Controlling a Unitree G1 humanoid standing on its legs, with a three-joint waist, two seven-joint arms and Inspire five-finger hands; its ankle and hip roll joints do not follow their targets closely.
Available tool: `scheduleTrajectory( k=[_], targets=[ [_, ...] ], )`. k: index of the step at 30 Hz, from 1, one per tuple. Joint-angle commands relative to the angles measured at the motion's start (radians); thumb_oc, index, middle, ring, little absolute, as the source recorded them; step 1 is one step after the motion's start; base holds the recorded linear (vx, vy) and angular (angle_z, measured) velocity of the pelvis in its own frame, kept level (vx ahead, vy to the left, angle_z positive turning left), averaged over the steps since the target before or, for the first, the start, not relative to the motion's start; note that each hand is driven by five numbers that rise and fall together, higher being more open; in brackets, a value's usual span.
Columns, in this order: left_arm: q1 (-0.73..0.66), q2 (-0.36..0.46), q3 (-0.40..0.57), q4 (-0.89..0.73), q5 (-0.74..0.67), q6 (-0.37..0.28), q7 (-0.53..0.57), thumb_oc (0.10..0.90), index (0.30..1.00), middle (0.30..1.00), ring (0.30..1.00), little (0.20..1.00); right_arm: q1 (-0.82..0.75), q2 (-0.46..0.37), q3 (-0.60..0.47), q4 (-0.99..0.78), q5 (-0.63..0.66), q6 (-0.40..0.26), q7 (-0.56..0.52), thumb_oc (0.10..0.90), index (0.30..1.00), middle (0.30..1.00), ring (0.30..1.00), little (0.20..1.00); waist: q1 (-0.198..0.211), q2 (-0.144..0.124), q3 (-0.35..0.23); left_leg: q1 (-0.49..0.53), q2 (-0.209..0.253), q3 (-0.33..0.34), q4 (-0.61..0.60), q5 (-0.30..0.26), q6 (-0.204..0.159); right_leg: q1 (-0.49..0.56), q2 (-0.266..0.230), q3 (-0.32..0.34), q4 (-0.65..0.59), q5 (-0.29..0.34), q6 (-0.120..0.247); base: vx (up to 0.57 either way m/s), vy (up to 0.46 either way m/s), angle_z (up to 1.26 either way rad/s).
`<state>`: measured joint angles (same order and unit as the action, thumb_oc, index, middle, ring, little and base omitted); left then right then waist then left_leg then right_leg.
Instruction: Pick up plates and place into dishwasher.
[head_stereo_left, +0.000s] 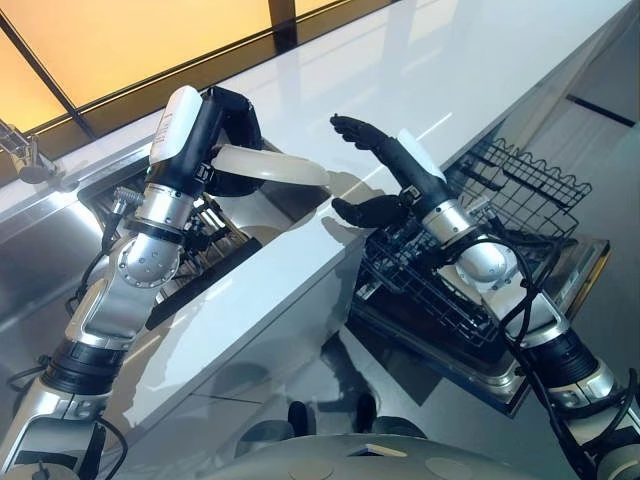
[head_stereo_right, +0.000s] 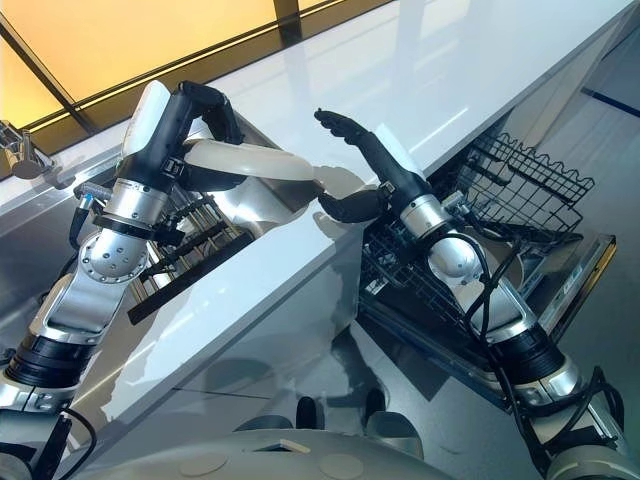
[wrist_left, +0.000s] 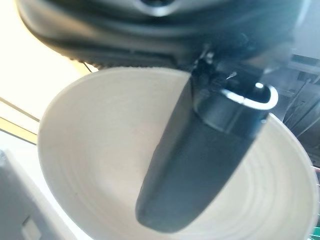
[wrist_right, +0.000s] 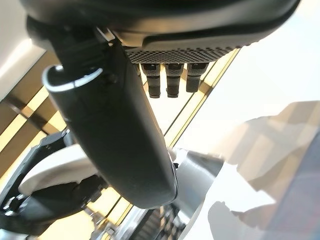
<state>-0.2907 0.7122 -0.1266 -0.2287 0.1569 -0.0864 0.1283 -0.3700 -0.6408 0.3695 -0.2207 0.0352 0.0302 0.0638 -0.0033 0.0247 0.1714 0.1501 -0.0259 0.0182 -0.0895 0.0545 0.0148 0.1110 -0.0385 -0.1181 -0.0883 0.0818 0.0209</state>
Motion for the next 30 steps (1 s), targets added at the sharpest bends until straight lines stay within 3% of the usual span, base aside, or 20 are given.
scheduleTrajectory(
  k=[1, 10, 15, 16, 17, 22, 30],
  targets=[
    [-0.165, 0.024, -0.025, -0.008, -0.022, -0.04, 0.06, 0.1, 0.3, 0.3, 0.3, 0.2, -0.149, 0.063, 0.009, -0.106, 0.079, -0.097, -0.005, 0.8, 0.9, 0.9, 0.9, 0.9, -0.01, -0.034, -0.138, -0.02, -0.037, 0.052, 0.002, -0.05, -0.024, -0.002, 0.013, 0.018, 0.036, -0.056, 0.079, -0.01, 0.001, 0.04],
    [-0.168, -0.009, -0.045, -0.021, -0.081, -0.024, 0.039, 0.1, 0.3, 0.3, 0.3, 0.2, -0.16, 0.111, 0.025, -0.14, 0.135, -0.103, -0.024, 0.8, 0.9, 0.9, 0.9, 0.9, -0.006, -0.036, -0.137, -0.019, -0.035, 0.056, 0.002, -0.049, -0.023, -0.001, 0.012, 0.012, 0.032, -0.053, 0.078, 0.0, 0.0, 0.0],
    [-0.16, -0.055, -0.079, -0.031, -0.121, -0.006, 0.013, 0.1, 0.3, 0.3, 0.3, 0.2, -0.182, 0.158, 0.032, -0.172, 0.109, -0.126, -0.091, 0.8, 0.9, 0.9, 0.9, 0.9, -0.002, -0.035, -0.135, -0.02, -0.037, 0.061, 0.002, -0.05, -0.023, 0.002, 0.009, 0.004, 0.024, -0.048, 0.079, 0.0, 0.0, 0.0],
    [-0.161, -0.059, -0.085, -0.034, -0.132, 0.001, 0.005, 0.1, 0.3, 0.3, 0.3, 0.2, -0.19, 0.16, 0.033, -0.176, 0.09, -0.133, -0.106, 0.663, 0.782, 0.782, 0.782, 0.763, -0.002, -0.034, -0.135, -0.02, -0.038, 0.061, 0.002, -0.051, -0.022, 0.002, 0.01, 0.005, 0.024, -0.049, 0.079, 0.0, 0.0, 0.0],
    [-0.161, -0.062, -0.091, -0.034, -0.128, 0.005, 0.004, 0.1, 0.3, 0.3, 0.3, 0.2, -0.197, 0.159, 0.034, -0.179, 0.081, -0.137, -0.117, 0.1, 0.3, 0.3, 0.3, 0.2, -0.002, -0.034, -0.134, -0.019, -0.038, 0.06, 0.002, -0.051, -0.022, 0.002, 0.01, 0.005, 0.023, -0.048, 0.079, 0.0, 0.0, 0.0],
    [-0.169, -0.071, -0.103, -0.04, -0.152, 0.022, -0.009, 0.1, 0.3, 0.3, 0.3, 0.2, -0.213, 0.151, 0.022, -0.184, 0.064, -0.139, -0.126, 0.1, 0.3, 0.3, 0.3, 0.2, -0.003, -0.034, -0.136, -0.022, -0.037, 0.061, 0.002, -0.051, -0.021, -0.001, 0.011, 0.005, 0.028, -0.051, 0.08, 0.0, 0.0, 0.0],
    [-0.15, -0.068, -0.079, -0.07, -0.128, -0.006, 0.004, 0.1, 0.3, 0.3, 0.3, 0.2, -0.175, 0.133, -0.005, -0.18, 0.049, -0.138, -0.137, 0.1, 0.3, 0.3, 0.3, 0.2, -0.001, -0.036, -0.139, -0.028, -0.036, 0.054, 0.002, -0.047, -0.02, -0.002, 0.015, 0.005, 0.028, -0.051, 0.076, 0.0, 0.0, 0.0]
  ],
)
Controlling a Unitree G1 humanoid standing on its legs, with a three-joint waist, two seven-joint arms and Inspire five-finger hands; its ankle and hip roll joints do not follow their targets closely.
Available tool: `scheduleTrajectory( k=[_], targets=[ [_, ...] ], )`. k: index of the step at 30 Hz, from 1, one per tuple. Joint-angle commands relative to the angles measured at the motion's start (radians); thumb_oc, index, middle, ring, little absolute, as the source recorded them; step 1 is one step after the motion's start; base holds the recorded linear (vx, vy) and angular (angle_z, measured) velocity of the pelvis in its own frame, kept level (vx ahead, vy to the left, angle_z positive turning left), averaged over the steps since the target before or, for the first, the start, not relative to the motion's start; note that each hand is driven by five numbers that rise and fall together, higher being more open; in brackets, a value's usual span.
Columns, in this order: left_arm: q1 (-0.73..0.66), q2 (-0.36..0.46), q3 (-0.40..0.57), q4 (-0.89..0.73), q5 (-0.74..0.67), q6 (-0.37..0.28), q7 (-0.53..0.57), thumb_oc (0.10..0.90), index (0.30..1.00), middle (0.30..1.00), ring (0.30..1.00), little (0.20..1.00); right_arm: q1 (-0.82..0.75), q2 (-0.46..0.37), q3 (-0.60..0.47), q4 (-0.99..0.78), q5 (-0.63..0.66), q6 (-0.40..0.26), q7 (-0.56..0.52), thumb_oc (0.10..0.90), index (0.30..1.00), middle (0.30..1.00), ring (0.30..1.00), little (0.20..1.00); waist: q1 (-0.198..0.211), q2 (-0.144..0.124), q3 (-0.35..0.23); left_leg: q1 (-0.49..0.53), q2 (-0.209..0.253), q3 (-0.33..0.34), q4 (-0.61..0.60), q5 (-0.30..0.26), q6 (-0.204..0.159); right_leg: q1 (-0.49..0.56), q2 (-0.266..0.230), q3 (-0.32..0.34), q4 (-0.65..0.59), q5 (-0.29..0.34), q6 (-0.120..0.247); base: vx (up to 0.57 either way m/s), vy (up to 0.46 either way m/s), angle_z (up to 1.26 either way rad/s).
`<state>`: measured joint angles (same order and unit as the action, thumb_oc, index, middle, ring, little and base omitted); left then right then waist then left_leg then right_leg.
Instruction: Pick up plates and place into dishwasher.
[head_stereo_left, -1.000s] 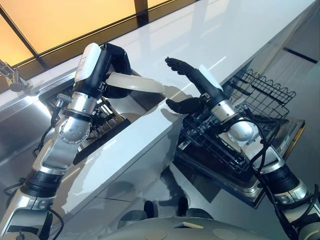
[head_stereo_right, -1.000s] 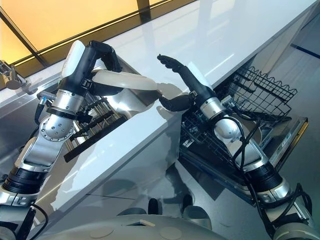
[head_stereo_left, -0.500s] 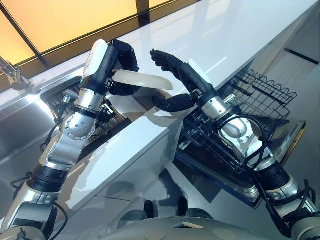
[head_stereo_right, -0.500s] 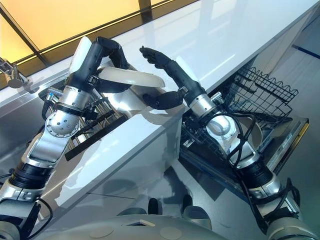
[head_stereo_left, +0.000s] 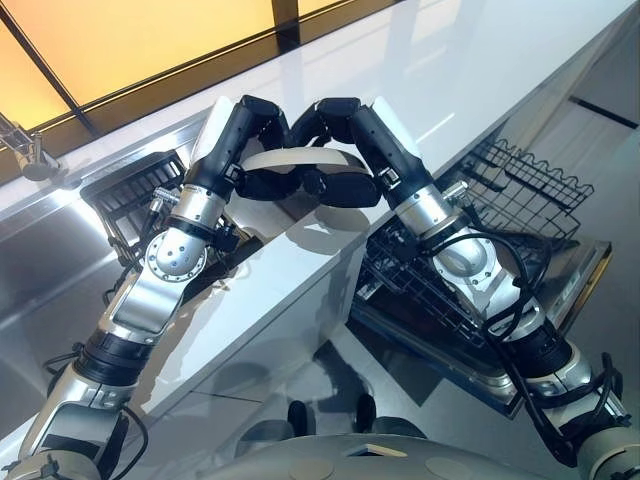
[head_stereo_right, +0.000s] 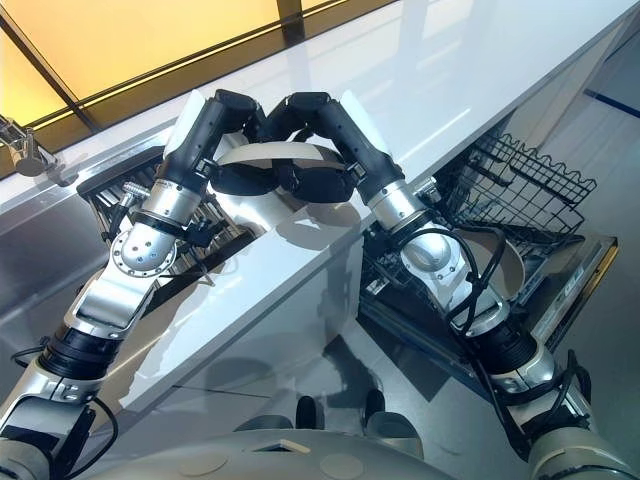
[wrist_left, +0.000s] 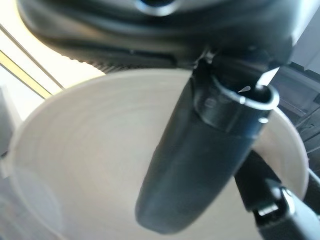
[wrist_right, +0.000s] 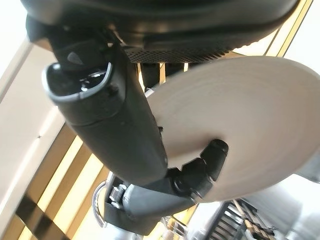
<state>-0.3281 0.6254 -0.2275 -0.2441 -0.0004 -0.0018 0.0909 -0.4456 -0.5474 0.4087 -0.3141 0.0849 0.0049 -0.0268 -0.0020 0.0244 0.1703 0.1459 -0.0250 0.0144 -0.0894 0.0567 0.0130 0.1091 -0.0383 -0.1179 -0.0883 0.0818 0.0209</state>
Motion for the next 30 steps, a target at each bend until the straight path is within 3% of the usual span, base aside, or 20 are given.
scheduleTrajectory(
  k=[1, 14, 15, 16, 23, 30],
  targets=[
    [-0.111, 0.022, 0.026, -0.057, 0.033, -0.092, 0.043, 0.1, 0.3, 0.3, 0.3, 0.2, -0.097, 0.036, -0.047, -0.086, 0.002, -0.113, -0.046, 0.1, 0.3, 0.3, 0.3, 0.2, -0.002, -0.036, -0.137, -0.024, -0.037, 0.058, 0.002, -0.05, -0.019, 0.001, 0.015, 0.004, 0.026, -0.051, 0.077, 0.0, 0.0, 0.0],
    [-0.068, 0.073, 0.115, -0.065, 0.06, -0.12, 0.061, 0.108, 0.307, 0.307, 0.307, 0.208, -0.059, -0.003, -0.092, -0.063, -0.043, -0.108, -0.071, 0.1, 0.3, 0.3, 0.3, 0.2, 0.005, -0.036, -0.14, -0.027, -0.037, 0.049, 0.002, -0.047, -0.019, 0.002, 0.015, 0.005, 0.028, -0.054, 0.074, 0.01, 0.007, 0.03],
    [-0.063, 0.077, 0.121, -0.07, 0.044, -0.111, 0.051, 0.624, 0.749, 0.749, 0.749, 0.724, -0.056, -0.007, -0.097, -0.064, -0.041, -0.107, -0.076, 0.1, 0.3, 0.3, 0.3, 0.2, 0.005, -0.035, -0.14, -0.027, -0.037, 0.049, 0.002, -0.047, -0.02, 0.002, 0.015, 0.005, 0.029, -0.054, 0.074, 0.0, 0.0, 0.0],
    [-0.057, 0.078, 0.128, -0.075, 0.022, -0.097, 0.029, 0.8, 0.9, 0.9, 0.9, 0.9, -0.053, -0.009, -0.104, -0.064, -0.045, -0.11, -0.083, 0.1, 0.3, 0.3, 0.3, 0.2, 0.006, -0.035, -0.14, -0.027, -0.038, 0.047, 0.002, -0.047, -0.02, 0.002, 0.014, 0.004, 0.03, -0.054, 0.074, 0.0, 0.01, 0.04],
    [-0.017, 0.049, 0.113, -0.09, -0.191, -0.015, -0.169, 0.8, 0.9, 0.9, 0.9, 0.9, -0.044, -0.017, -0.14, -0.056, -0.071, -0.116, -0.129, 0.1, 0.3, 0.3, 0.3, 0.2, 0.009, -0.03, -0.138, -0.022, -0.042, 0.042, 0.002, -0.048, -0.015, 0.003, 0.012, 0.005, 0.031, -0.051, 0.076, 0.0, 0.001, 0.01],
    [0.036, 0.06, 0.141, -0.108, -0.273, -0.005, -0.25, 0.8, 0.9, 0.9, 0.9, 0.9, -0.027, -0.038, -0.19, -0.039, -0.102, -0.137, -0.185, 0.1, 0.3, 0.3, 0.3, 0.2, 0.013, -0.023, -0.137, -0.021, -0.042, 0.044, 0.002, -0.048, -0.013, 0.003, 0.007, 0.005, 0.033, -0.051, 0.079, 0.0, 0.003, 0.0]
  ],
)
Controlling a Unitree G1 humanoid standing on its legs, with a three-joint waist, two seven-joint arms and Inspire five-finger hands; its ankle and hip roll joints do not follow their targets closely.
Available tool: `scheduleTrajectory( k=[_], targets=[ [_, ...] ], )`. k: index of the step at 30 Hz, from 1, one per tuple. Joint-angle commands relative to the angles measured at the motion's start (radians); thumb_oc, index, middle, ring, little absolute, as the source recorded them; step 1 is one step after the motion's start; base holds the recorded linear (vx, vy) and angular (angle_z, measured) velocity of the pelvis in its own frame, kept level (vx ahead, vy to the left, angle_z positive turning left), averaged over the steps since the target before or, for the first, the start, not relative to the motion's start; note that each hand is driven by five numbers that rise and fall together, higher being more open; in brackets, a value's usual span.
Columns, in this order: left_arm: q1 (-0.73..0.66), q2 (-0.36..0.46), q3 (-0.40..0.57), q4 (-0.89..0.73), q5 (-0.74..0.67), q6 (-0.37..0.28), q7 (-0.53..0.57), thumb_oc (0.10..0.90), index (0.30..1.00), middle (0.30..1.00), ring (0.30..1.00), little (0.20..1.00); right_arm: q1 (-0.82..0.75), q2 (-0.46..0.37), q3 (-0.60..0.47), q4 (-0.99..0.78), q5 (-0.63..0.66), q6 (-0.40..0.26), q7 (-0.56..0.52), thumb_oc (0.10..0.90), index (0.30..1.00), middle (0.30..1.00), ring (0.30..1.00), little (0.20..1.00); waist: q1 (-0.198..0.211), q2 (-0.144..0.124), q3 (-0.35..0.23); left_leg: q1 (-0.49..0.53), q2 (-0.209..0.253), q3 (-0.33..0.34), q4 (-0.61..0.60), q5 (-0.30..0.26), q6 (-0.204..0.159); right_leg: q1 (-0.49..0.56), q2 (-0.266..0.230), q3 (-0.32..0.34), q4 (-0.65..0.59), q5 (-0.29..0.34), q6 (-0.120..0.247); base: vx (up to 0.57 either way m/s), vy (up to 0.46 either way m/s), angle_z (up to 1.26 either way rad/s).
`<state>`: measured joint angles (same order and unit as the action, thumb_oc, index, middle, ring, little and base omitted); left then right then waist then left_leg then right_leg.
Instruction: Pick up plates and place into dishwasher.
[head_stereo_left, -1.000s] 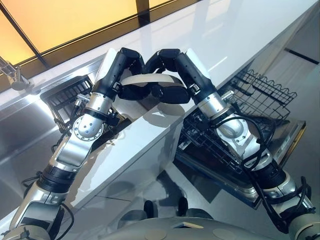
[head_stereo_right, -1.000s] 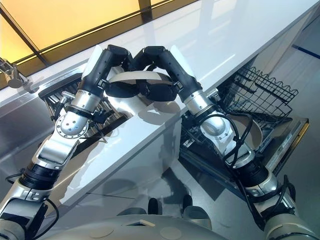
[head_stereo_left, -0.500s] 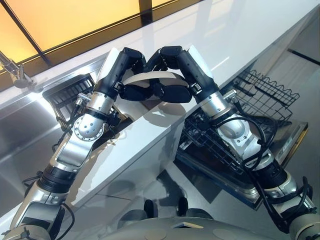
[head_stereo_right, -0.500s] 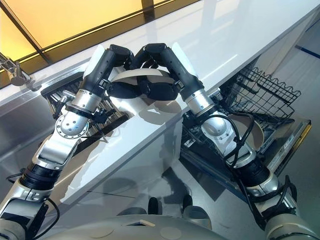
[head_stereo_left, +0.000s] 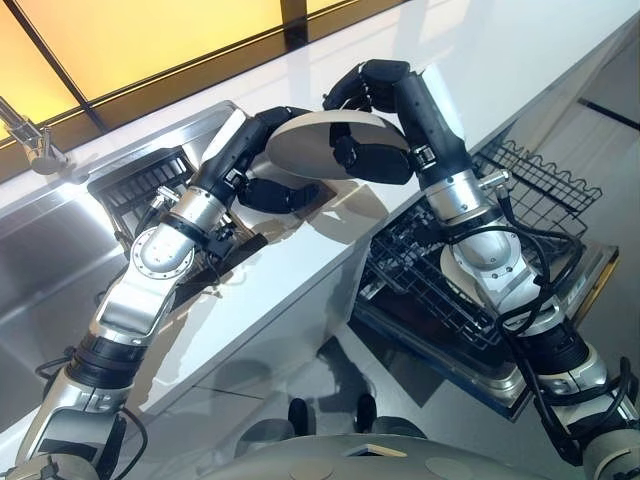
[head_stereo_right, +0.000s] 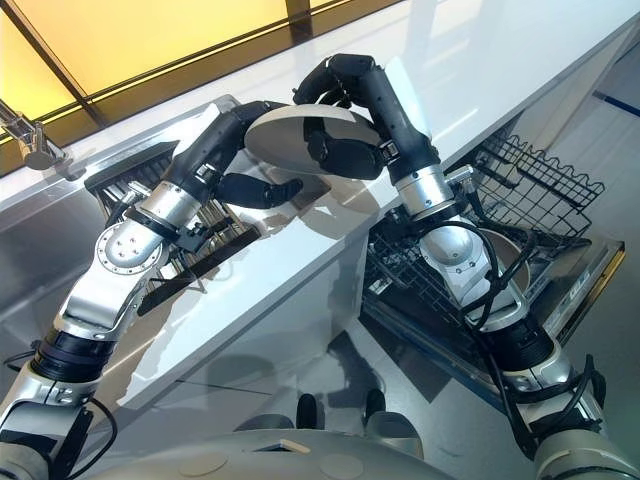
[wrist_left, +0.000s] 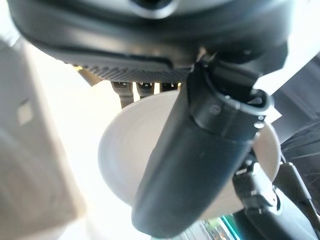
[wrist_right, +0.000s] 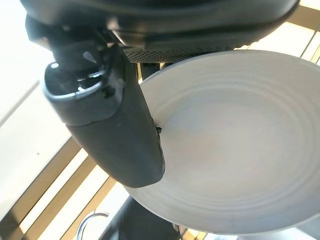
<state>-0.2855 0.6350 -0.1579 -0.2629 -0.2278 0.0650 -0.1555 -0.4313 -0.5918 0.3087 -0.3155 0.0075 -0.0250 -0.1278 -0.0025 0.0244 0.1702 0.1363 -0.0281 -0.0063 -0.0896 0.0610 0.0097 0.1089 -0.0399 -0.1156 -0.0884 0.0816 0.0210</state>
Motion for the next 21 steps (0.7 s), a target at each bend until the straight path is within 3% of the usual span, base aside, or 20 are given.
scheduleTrajectory(
  k=[1, 7, 11, 21],
  targets=[
    [-0.002, 0.052, 0.076, -0.092, -0.046, -0.075, -0.007, 0.8, 0.9, 0.9, 0.9, 0.9, -0.039, 0.001, -0.097, -0.036, -0.025, -0.109, -0.09, 0.1, 0.3, 0.3, 0.3, 0.2, 0.015, -0.023, -0.138, -0.012, -0.038, 0.065, 0.002, -0.052, -0.01, 0.003, 0.009, 0.002, 0.034, -0.051, 0.079, 0.0, 0.0, 0.0],
    [0.012, 0.068, 0.105, -0.106, -0.106, -0.106, -0.043, 0.8, 0.9, 0.9, 0.9, 0.9, -0.038, -0.026, -0.137, -0.003, -0.059, -0.109, -0.15, 0.1, 0.3, 0.3, 0.3, 0.2, 0.023, -0.026, -0.138, -0.012, -0.04, 0.058, 0.002, -0.052, -0.006, 0.003, 0.007, -0.001, 0.039, -0.054, 0.076, 0.0, 0.003, 0.01],
    [0.023, 0.076, 0.128, -0.116, -0.131, -0.134, 0.0, 0.8, 0.9, 0.9, 0.9, 0.9, -0.043, -0.049, -0.159, 0.024, -0.092, -0.112, -0.206, 0.1, 0.3, 0.3, 0.3, 0.2, 0.027, -0.028, -0.139, -0.012, -0.04, 0.056, 0.002, -0.053, -0.006, 0.004, 0.007, -0.003, 0.038, -0.053, 0.076, 0.0, 0.008, 0.04],
    [0.109, 0.062, 0.27, 0.034, -0.017, -0.156, 0.264, 0.8, 0.9, 0.9, 0.9, 0.9, -0.032, -0.177, -0.341, 0.057, -0.211, -0.156, -0.386, 0.1, 0.3, 0.3, 0.3, 0.2, 0.02, -0.044, -0.147, -0.011, -0.043, 0.044, 0.005, -0.061, -0.001, 0.002, 0.015, 0.012, 0.037, -0.056, 0.069, 0.0, 0.0, 0.0]
  ],
)
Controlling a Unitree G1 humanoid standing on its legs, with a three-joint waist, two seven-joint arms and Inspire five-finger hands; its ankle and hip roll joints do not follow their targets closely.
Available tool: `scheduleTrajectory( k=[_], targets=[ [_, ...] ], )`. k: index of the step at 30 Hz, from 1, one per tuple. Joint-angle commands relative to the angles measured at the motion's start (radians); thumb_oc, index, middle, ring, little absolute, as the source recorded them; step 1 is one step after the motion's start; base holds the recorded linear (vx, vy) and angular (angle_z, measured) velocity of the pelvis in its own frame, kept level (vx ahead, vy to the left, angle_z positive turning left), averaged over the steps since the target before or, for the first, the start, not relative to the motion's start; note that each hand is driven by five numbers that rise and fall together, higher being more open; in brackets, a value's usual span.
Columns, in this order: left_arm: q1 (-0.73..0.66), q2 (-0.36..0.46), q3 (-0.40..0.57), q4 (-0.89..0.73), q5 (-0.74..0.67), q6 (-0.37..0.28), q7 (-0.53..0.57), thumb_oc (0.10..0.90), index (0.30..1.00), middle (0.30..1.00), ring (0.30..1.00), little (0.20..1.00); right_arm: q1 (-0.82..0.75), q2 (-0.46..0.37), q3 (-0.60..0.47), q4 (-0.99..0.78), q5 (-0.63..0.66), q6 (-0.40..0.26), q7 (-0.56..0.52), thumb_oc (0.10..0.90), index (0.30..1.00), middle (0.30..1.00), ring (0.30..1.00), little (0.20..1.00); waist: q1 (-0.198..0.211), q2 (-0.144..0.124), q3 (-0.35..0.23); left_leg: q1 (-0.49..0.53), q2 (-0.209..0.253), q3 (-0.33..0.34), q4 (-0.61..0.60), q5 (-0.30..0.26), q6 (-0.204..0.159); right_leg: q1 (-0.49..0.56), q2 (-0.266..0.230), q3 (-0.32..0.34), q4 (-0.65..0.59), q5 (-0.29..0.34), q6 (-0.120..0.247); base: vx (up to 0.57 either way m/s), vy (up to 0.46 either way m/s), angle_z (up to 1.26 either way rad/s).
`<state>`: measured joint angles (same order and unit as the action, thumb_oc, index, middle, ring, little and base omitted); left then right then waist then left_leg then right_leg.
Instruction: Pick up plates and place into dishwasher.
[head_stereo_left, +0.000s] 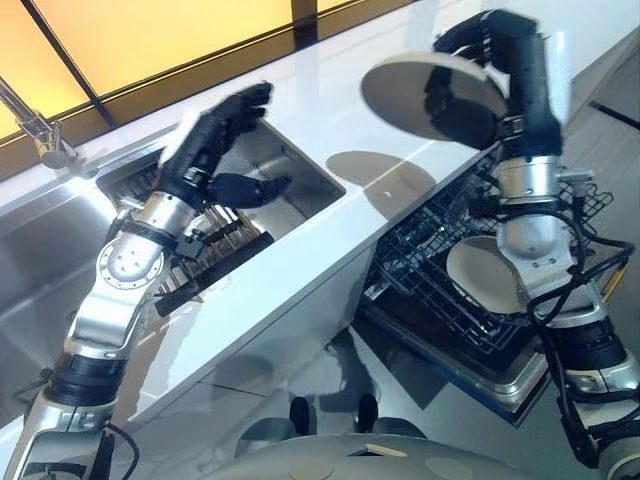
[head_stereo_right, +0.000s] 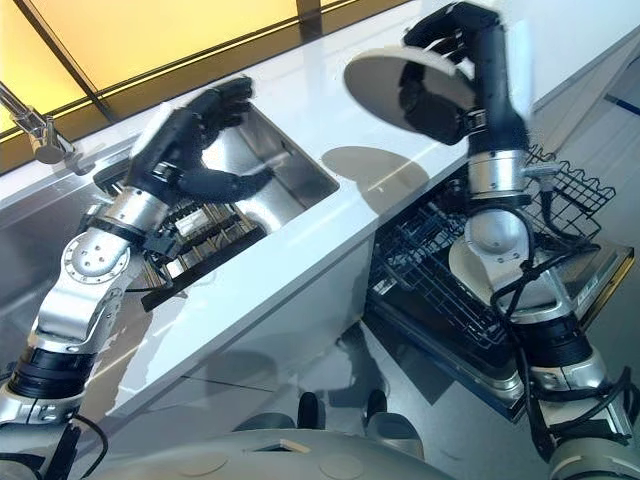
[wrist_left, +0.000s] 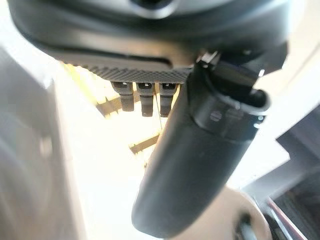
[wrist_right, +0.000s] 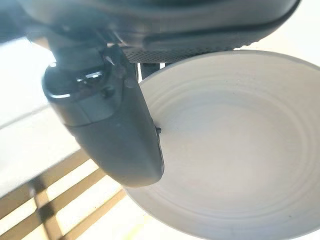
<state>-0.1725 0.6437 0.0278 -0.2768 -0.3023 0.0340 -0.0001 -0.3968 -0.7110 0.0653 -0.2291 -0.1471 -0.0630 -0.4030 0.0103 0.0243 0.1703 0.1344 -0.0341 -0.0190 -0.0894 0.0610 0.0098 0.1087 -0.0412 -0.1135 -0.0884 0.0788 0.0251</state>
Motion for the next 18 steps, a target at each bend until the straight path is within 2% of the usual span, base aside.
scheduleTrajectory(
  k=[1, 4, 7, 13, 18],
  targets=[
    [0.005, 0.052, 0.094, 0.069, 0.071, -0.12, 0.115, 0.8, 0.9, 0.9, 0.9, 0.9, -0.06, -0.074, -0.117, -0.028, -0.065, -0.117, -0.125, 0.1, 0.3, 0.3, 0.3, 0.2, 0.004, -0.045, -0.148, -0.009, -0.037, 0.057, 0.005, -0.062, -0.001, 0.002, 0.017, 0.013, 0.036, -0.053, 0.065, 0.0, 0.0, 0.0],
    [0.036, 0.054, 0.102, 0.163, 0.147, -0.11, 0.144, 0.8, 0.9, 0.9, 0.9, 0.9, -0.026, -0.133, -0.182, -0.029, -0.085, -0.104, -0.159, 0.1, 0.3, 0.3, 0.3, 0.2, -0.016, -0.047, -0.154, -0.009, -0.038, 0.059, 0.004, -0.064, 0.0, -0.004, 0.02, 0.035, 0.034, -0.048, 0.067, 0.02, -0.006, -0.04],
    [0.05, 0.04, 0.098, 0.225, 0.101, -0.111, 0.109, 0.8, 0.9, 0.9, 0.9, 0.9, 0.01, -0.164, -0.229, -0.018, -0.078, -0.094, -0.181, 0.1, 0.3, 0.3, 0.3, 0.2, -0.034, -0.048, -0.155, -0.008, -0.039, 0.059, 0.005, -0.068, 0.001, -0.009, 0.023, 0.061, 0.036, -0.045, 0.069, 0.02, -0.01, -0.11],
    [0.068, 0.018, 0.062, 0.344, 0.09, -0.134, 0.078, 0.8, 0.9, 0.9, 0.9, 0.9, 0.084, -0.186, -0.302, -0.005, -0.053, -0.101, -0.196, 0.1, 0.3, 0.3, 0.3, 0.2, -0.067, -0.043, -0.156, -0.007, -0.037, 0.069, 0.003, -0.068, 0.001, -0.022, 0.029, 0.105, 0.04, -0.038, 0.075, 0.01, -0.004, -0.17],
    [0.07, -0.019, 0.044, 0.418, 0.044, -0.162, 0.039, 0.8, 0.9, 0.9, 0.9, 0.9, 0.16, -0.167, -0.343, 0.01, -0.063, -0.111, -0.178, 0.1, 0.3, 0.3, 0.3, 0.2, -0.095, -0.042, -0.153, -0.008, -0.034, 0.089, 0.002, -0.071, 0.003, -0.031, 0.033, 0.133, 0.043, -0.032, 0.081, 0.01, 0.003, -0.17]
  ],
)
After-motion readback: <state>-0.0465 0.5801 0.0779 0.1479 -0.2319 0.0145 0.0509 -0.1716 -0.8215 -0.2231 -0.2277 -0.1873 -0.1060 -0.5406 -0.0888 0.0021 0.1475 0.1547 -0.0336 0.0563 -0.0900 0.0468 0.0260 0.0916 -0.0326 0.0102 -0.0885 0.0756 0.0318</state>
